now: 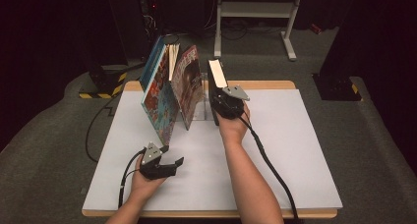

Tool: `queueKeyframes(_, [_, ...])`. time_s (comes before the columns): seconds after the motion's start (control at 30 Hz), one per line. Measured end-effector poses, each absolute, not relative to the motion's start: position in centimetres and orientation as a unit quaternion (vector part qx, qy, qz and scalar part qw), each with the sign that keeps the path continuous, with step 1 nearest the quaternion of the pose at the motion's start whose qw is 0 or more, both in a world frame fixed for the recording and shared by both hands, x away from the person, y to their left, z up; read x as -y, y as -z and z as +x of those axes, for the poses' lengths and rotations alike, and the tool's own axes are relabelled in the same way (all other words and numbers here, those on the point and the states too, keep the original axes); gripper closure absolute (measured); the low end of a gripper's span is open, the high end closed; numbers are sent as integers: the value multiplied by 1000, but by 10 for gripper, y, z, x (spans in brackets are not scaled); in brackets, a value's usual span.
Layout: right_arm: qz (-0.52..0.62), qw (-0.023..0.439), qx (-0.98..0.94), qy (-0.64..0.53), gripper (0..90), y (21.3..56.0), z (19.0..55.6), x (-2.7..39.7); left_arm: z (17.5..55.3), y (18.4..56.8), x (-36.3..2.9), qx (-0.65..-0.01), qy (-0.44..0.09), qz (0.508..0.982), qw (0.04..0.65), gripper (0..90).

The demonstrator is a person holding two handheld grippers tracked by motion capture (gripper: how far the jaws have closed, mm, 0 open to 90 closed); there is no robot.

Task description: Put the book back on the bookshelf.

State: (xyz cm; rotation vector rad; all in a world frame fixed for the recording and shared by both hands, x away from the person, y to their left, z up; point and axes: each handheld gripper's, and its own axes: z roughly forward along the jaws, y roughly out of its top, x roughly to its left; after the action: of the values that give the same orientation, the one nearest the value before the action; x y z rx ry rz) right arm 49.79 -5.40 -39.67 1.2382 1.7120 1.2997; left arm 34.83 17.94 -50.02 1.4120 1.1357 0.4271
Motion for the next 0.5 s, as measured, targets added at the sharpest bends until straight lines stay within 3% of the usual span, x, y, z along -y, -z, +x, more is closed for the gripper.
queueKeyframes(0.5, [513, 377, -610, -472, 531, 400, 487, 40, 348, 500, -180, -489, -184, 608, 597, 224])
